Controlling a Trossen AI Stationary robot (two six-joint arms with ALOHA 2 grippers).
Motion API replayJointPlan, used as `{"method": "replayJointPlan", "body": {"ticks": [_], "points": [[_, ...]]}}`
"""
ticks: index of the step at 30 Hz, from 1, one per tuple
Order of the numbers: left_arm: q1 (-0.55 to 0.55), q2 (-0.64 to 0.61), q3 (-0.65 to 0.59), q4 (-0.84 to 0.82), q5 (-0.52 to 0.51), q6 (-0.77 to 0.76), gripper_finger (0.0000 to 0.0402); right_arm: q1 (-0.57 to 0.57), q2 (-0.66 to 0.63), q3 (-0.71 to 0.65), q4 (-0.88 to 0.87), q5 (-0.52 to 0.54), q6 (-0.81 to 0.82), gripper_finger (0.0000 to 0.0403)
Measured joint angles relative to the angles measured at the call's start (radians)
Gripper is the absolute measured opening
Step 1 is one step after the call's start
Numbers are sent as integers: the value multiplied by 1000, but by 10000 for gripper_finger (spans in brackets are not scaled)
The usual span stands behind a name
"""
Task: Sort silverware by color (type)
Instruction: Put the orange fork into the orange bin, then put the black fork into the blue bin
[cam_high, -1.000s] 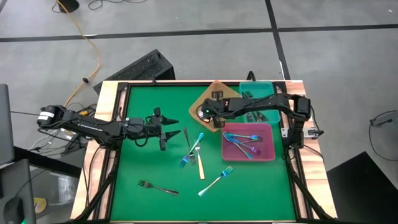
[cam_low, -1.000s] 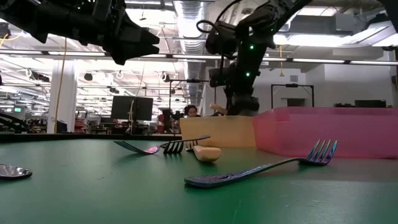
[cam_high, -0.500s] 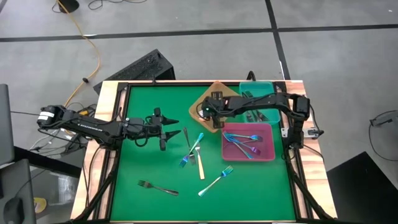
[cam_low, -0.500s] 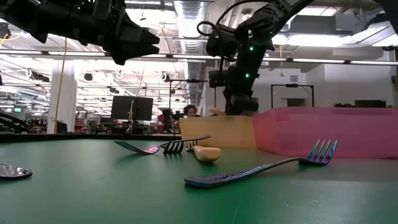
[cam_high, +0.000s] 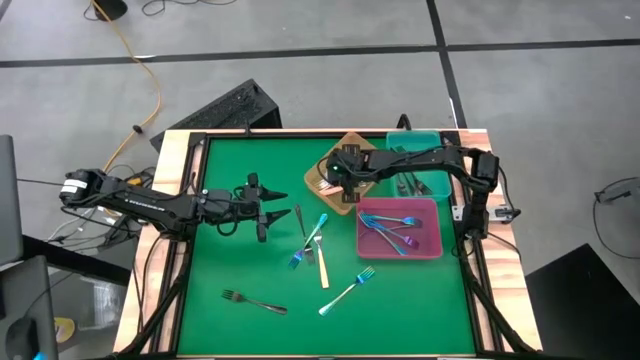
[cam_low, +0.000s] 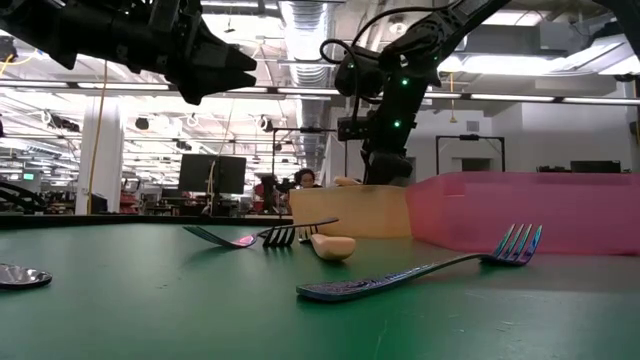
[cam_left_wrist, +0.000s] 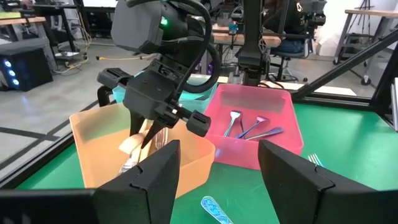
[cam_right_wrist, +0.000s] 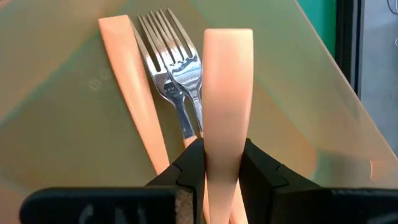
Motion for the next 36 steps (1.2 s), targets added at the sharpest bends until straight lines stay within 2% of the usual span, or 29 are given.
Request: {"method": "replayJointPlan", "body": {"ticks": [9, 20, 29, 36], "points": [[0, 0, 0, -1, 0, 0, 201, -9, 2, -3, -5, -11, 14, 157], [0, 0, 0, -14, 0, 0, 201, -4, 2, 19, 6, -26, 29, 168], [0, 0, 0, -54, 2, -25, 201, 34, 2, 251, -280, -25, -30, 168], [0, 0, 0, -92, 51, -26, 201, 48, 1, 515, -649, -25, -39, 168]]}}
